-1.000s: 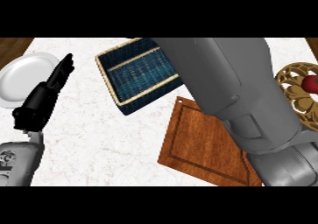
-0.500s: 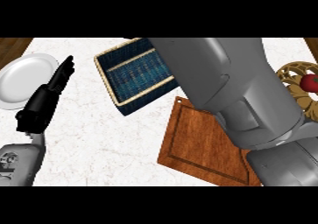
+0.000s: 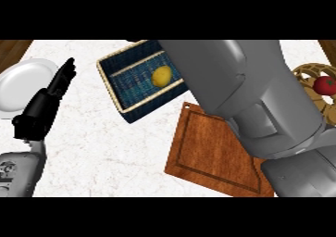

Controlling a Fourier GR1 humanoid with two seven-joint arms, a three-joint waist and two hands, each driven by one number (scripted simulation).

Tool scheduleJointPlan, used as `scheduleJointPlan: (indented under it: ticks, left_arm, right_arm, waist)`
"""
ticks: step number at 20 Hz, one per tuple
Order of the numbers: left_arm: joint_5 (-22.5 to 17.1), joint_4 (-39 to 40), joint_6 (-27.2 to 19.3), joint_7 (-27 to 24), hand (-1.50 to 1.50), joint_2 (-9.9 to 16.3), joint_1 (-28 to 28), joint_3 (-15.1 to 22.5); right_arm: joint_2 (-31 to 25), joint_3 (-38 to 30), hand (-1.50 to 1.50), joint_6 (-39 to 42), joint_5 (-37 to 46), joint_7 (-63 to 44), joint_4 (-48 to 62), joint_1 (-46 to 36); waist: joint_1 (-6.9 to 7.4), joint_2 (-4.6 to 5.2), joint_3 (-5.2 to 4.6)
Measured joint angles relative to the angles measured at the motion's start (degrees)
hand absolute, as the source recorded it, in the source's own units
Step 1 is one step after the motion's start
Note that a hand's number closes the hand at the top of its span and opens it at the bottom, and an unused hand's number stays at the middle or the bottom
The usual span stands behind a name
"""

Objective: Pick the lemon from the cutting board and place it in the basket

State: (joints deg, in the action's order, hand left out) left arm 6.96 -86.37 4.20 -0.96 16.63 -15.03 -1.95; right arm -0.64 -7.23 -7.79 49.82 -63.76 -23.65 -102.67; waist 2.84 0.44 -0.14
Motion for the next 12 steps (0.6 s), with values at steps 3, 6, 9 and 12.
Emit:
scheduleJointPlan:
  ticks: [3, 6, 9, 12]
  left_arm:
    - [0.1, -0.3, -0.3, 0.4, 0.0, 0.0, 0.2, -0.2]
    - [-0.1, -0.4, -0.4, 0.3, 0.0, 0.1, 1.2, -0.7]
    - [-0.2, -0.1, -0.4, 0.1, 0.0, 0.6, 1.9, -1.5]
    - [-0.5, 0.0, -0.4, -0.2, 0.0, 1.0, 3.1, -2.4]
  right_arm:
    - [-1.1, -0.4, -1.5, -6.8, 2.4, 0.0, -1.7, 0.0]
    - [-2.8, -0.9, -1.5, -12.8, 5.3, -0.1, -3.6, 0.9]
    - [-4.0, -1.2, -1.5, -16.9, 8.5, -1.0, -5.1, 1.7]
    - [-5.4, -1.8, -1.5, -20.4, 11.4, -1.3, -7.5, 4.0]
  waist:
    - [-0.69, -0.19, 0.01]
    - [-1.51, -0.47, 0.04]
    - [-2.54, -0.83, 0.06]
    - [-3.78, -1.33, 0.12]
